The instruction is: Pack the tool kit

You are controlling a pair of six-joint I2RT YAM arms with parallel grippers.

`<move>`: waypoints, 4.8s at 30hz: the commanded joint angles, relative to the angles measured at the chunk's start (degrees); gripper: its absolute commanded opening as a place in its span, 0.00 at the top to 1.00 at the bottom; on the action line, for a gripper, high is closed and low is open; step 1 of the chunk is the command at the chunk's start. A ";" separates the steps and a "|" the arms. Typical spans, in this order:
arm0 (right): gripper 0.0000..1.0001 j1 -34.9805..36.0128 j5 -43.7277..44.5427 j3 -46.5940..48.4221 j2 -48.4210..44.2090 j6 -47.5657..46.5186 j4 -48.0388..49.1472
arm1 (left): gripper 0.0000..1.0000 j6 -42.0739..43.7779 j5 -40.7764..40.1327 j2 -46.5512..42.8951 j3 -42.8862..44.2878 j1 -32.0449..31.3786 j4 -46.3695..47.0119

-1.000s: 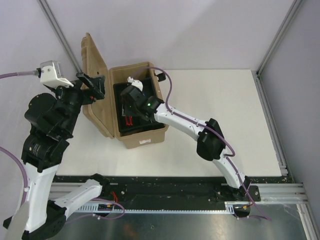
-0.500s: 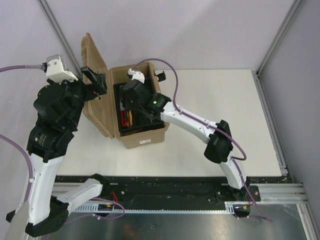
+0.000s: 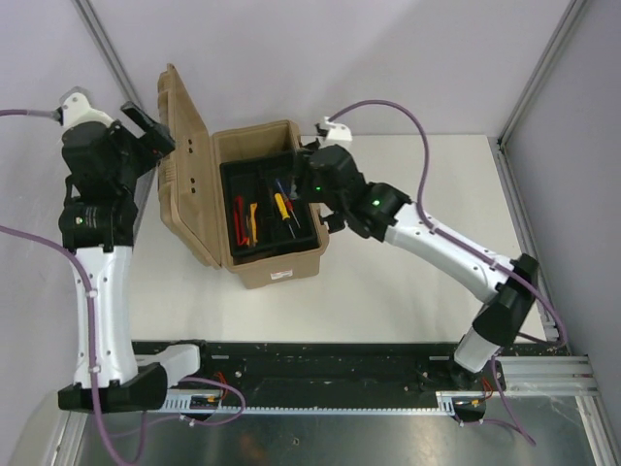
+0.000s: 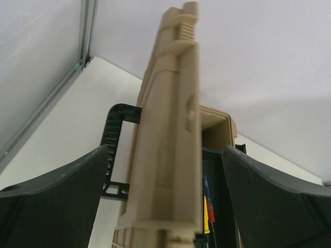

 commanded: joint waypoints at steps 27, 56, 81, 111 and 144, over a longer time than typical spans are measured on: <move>0.48 -13.48 -0.24 -24.42 -16.85 6.36 -2.57 | 0.31 -9.54 36.34 6.98 -14.26 4.50 18.41; 0.46 -21.17 -5.08 -39.55 -21.74 15.67 1.06 | 0.14 -2.89 46.47 7.26 -13.88 -10.86 25.05; 0.51 -20.17 -41.24 -54.67 -4.08 29.95 36.48 | 0.13 15.62 -5.44 -7.15 -48.92 -40.98 22.19; 0.48 -23.60 -43.96 -61.22 0.63 40.81 55.92 | 0.12 15.95 -6.27 -1.01 -29.46 -40.96 19.04; 0.50 -21.58 -44.93 -65.57 8.35 72.43 104.03 | 0.15 15.13 -16.62 1.34 -41.22 -46.85 18.24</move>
